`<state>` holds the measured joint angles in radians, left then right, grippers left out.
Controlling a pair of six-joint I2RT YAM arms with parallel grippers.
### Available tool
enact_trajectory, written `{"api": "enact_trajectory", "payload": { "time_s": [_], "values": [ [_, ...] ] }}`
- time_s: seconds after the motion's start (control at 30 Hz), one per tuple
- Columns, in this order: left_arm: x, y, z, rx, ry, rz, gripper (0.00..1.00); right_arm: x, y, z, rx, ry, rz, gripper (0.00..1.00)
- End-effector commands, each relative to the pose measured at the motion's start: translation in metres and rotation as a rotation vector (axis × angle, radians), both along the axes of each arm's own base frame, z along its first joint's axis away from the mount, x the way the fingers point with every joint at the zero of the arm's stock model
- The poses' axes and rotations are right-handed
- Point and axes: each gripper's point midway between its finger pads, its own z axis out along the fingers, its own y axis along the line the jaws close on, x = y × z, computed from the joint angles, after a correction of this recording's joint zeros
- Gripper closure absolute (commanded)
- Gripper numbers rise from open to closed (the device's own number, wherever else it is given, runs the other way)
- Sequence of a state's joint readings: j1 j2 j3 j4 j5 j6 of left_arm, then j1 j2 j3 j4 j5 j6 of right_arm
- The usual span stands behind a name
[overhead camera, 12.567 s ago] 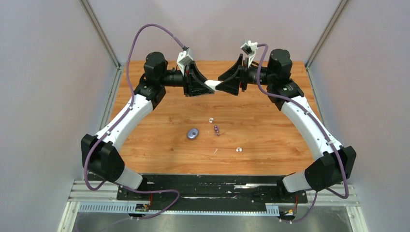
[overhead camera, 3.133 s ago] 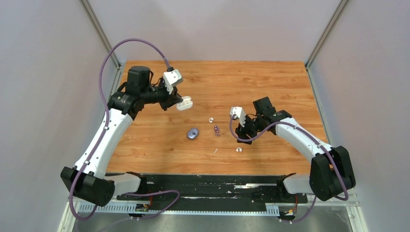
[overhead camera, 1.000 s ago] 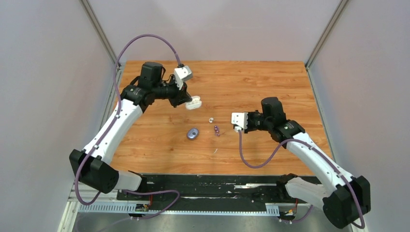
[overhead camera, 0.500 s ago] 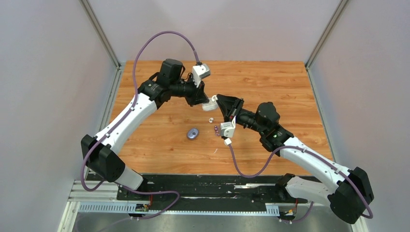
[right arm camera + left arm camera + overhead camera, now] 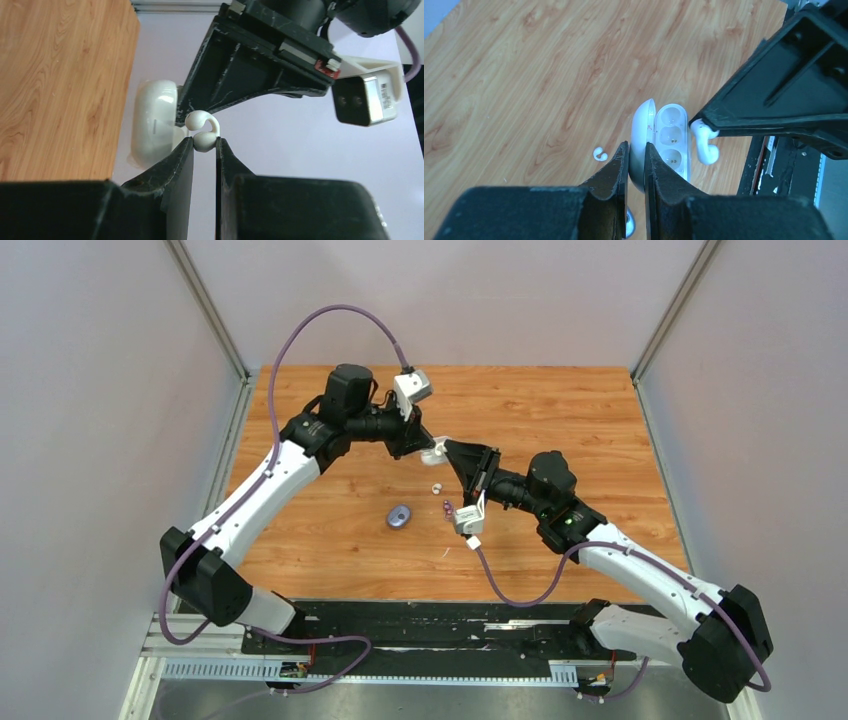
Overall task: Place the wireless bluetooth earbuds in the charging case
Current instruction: Place the earbud in the charging case.
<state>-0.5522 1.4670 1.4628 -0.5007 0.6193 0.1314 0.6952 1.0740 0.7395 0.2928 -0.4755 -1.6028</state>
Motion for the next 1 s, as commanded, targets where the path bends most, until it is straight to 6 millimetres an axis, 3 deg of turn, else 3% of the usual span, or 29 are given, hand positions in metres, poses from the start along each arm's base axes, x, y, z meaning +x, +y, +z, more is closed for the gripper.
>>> {"api": "enact_trajectory", "payload": {
  "time_s": [0.0, 0.2, 0.37, 0.63, 0.97],
  "values": [
    [-0.013, -0.003, 0.039, -0.113, -0.129, -0.031, 1.0, -0.007, 0.008, -0.001, -0.068, -0.047, 0.055, 1.0],
    [-0.026, 0.003, 0.038, -0.144, -0.237, -0.064, 1.0, 0.002, 0.013, 0.0, -0.072, -0.061, 0.013, 1.0],
    [-0.031, 0.004, 0.035, -0.151, -0.267, -0.087, 1.0, -0.002, 0.022, -0.001, -0.086, -0.064, 0.028, 1.0],
    [-0.023, -0.003, 0.039, -0.183, -0.244, -0.062, 1.0, -0.016, 0.023, -0.007, -0.121, -0.066, 0.088, 1.0],
    [-0.017, -0.007, 0.039, -0.204, -0.167, -0.022, 1.0, -0.016, 0.025, -0.009, -0.139, -0.068, 0.099, 1.0]
  ]
}}
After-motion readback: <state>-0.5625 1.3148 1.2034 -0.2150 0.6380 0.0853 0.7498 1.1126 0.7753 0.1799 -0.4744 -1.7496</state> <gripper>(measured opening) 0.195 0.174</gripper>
